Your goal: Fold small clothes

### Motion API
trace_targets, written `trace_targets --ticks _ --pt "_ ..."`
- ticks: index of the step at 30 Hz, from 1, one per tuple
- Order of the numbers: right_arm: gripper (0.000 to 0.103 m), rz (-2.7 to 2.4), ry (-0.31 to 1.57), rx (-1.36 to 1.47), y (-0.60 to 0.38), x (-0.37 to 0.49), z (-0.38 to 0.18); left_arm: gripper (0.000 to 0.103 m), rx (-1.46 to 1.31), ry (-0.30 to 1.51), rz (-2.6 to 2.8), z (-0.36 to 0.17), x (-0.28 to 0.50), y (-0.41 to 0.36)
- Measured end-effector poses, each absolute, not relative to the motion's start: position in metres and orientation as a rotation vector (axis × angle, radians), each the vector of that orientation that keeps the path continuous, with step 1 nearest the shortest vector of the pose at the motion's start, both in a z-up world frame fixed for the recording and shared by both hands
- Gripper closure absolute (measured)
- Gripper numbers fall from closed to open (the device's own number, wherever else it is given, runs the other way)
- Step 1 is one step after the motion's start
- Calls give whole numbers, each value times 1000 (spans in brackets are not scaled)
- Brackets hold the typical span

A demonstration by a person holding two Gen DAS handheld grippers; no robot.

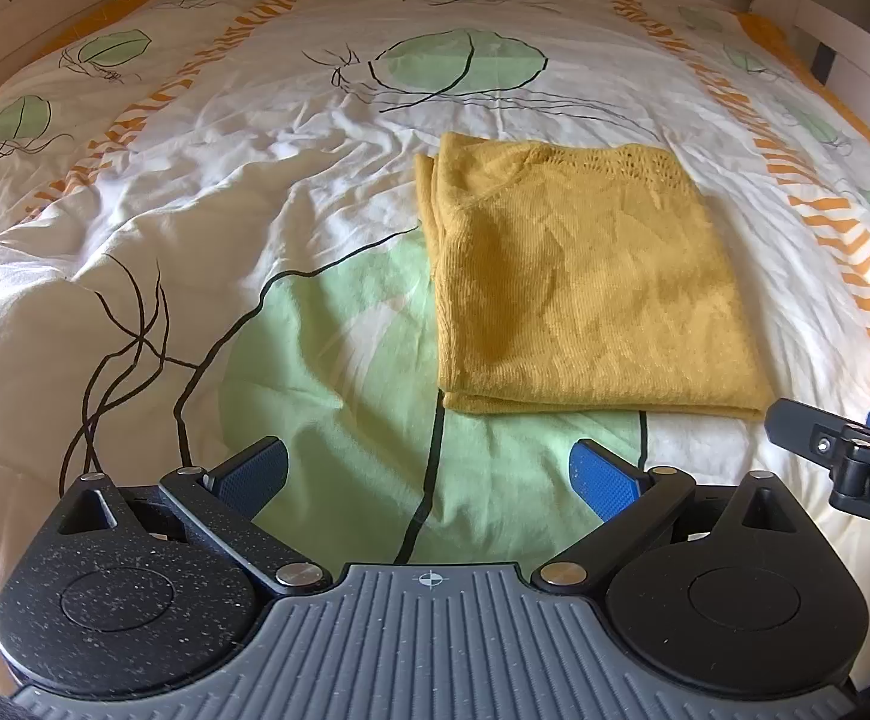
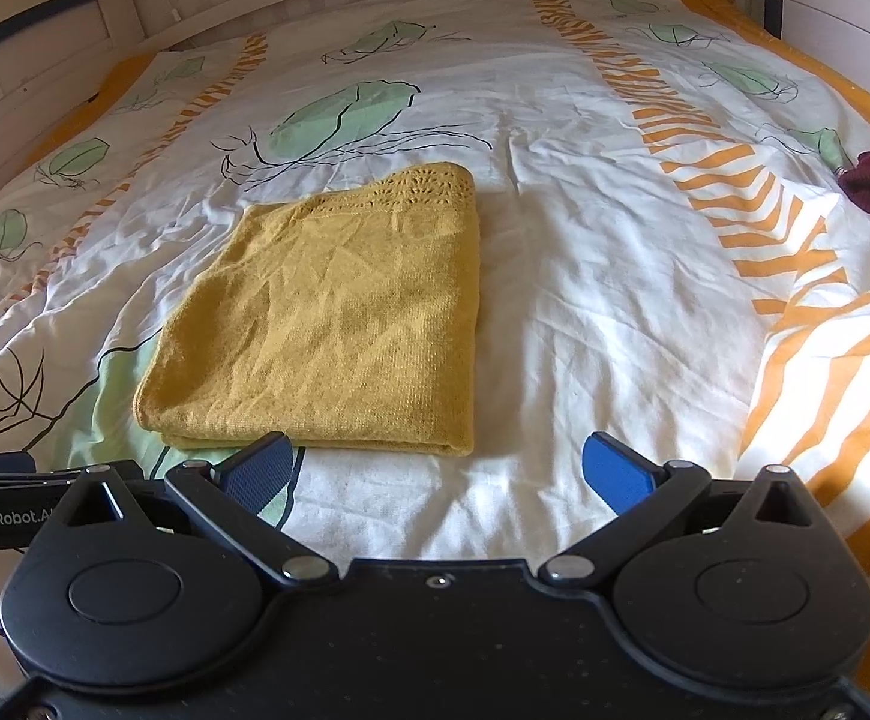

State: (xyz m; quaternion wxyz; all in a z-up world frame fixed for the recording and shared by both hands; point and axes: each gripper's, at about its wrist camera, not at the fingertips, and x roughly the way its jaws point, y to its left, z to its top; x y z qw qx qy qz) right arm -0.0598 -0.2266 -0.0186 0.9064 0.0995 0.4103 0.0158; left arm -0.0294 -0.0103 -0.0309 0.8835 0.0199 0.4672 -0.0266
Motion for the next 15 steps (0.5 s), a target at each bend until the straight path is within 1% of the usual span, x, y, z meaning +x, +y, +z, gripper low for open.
trace_targets --ticks 15 --pt "0 39 854 212 -225 -57 -20 2 47 967 -45 -29 -28 -11"
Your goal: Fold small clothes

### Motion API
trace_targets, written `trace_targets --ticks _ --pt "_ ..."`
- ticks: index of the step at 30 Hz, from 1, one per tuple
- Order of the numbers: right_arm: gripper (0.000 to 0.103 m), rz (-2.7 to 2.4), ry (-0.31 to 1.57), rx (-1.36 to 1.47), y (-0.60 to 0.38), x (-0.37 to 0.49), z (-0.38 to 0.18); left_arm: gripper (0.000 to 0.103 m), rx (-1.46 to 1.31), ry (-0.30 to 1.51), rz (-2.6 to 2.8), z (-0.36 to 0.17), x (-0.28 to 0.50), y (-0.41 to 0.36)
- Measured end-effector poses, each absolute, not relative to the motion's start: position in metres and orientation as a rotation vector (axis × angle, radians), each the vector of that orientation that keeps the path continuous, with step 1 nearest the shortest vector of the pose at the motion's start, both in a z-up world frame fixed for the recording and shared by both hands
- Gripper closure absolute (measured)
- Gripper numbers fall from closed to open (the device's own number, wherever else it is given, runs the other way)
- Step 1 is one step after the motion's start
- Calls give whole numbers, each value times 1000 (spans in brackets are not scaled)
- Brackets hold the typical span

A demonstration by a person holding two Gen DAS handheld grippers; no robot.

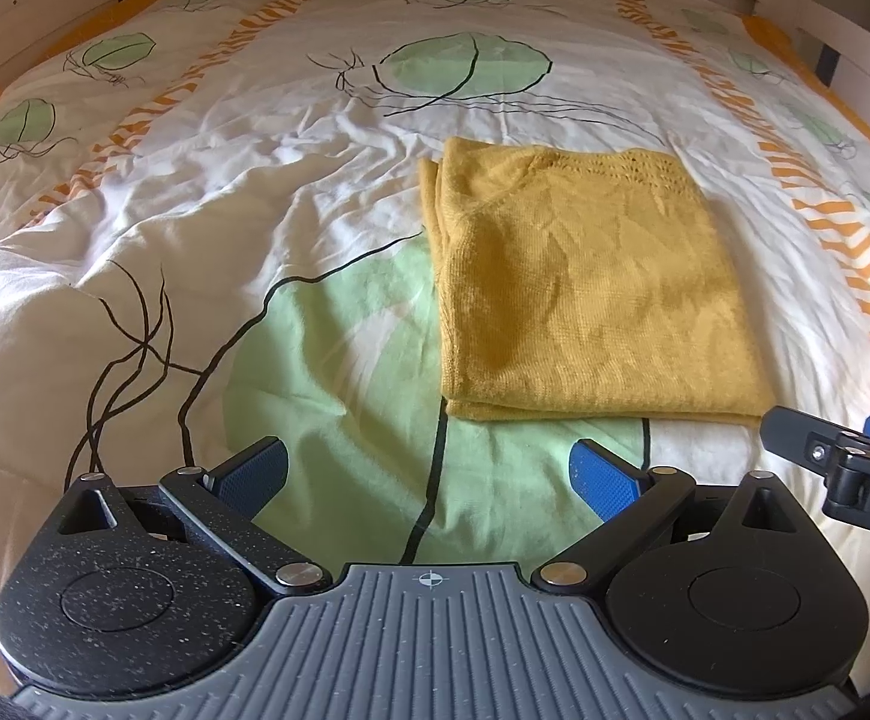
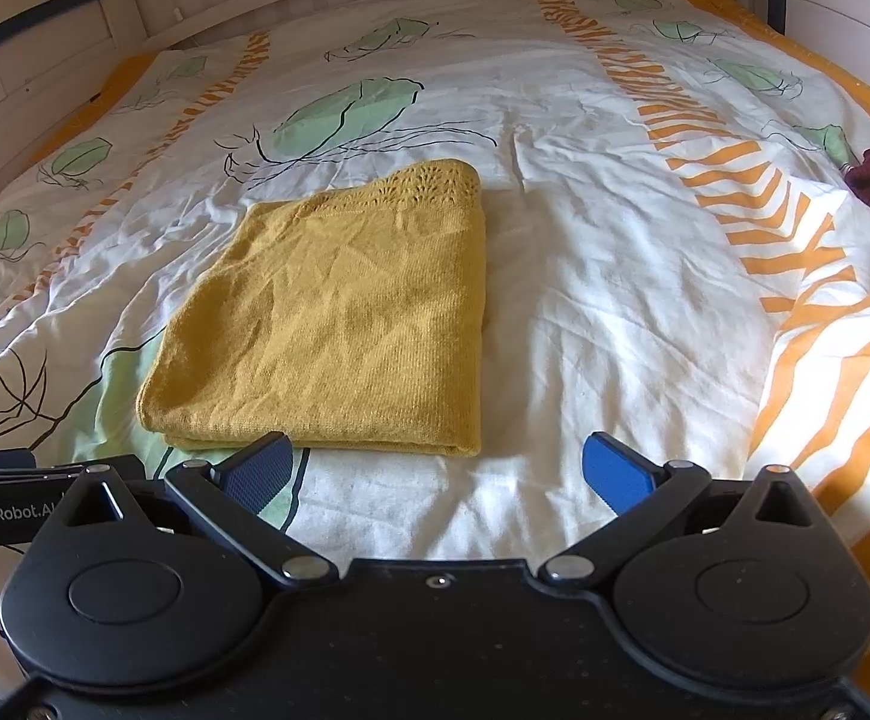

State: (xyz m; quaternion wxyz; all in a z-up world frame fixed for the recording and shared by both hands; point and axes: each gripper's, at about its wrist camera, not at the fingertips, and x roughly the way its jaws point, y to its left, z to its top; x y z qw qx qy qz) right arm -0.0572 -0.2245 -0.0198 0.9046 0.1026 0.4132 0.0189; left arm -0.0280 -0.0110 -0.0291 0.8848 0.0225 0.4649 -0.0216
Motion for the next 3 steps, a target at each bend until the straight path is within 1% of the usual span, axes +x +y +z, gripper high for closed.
trace_targets --ticks 3 --pt "0 39 855 215 -225 -57 -21 2 44 971 -49 -29 -28 -11"
